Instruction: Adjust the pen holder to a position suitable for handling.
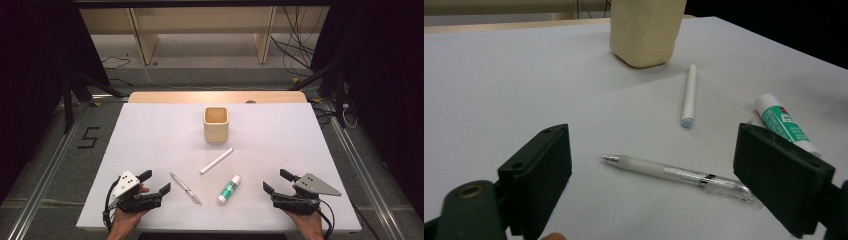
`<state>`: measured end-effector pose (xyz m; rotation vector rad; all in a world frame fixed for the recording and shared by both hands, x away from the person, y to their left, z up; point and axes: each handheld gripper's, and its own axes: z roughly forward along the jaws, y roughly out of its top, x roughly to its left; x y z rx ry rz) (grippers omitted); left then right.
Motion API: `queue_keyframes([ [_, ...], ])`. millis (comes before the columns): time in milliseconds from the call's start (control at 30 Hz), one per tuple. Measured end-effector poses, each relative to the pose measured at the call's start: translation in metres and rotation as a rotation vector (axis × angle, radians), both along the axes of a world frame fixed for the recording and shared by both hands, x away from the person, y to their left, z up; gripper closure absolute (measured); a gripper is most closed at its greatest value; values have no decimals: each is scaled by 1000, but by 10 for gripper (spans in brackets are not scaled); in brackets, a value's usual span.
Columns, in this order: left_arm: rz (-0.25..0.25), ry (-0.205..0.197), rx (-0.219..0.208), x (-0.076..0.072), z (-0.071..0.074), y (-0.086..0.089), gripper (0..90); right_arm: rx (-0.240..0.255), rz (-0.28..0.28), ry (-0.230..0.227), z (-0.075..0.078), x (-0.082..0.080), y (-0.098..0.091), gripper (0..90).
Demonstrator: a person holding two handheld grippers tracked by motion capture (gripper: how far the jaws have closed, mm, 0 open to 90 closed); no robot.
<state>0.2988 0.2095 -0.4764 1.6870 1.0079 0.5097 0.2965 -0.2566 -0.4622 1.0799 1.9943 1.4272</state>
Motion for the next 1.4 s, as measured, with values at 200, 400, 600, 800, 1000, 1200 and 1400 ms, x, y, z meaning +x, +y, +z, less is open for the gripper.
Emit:
queue_keyframes([
  [200,2,1,3,-1,0,0,155,1,-8,2,3,5,2,248],
  [400,5,0,5,0,0,0,155,1,-23,4,12,17,4,254],
  [600,9,2,0,1,0,1,155,-21,-27,5,21,37,11,264],
  [800,8,0,-2,1,0,0,154,-29,-20,20,26,63,18,303],
  [1000,10,-1,-2,1,0,0,155,-35,-30,39,28,89,28,378],
  [1200,11,-1,-3,1,0,0,155,-53,-61,80,24,127,44,541],
  [1400,11,-3,-2,1,1,0,155,-55,-94,109,19,150,55,706],
])
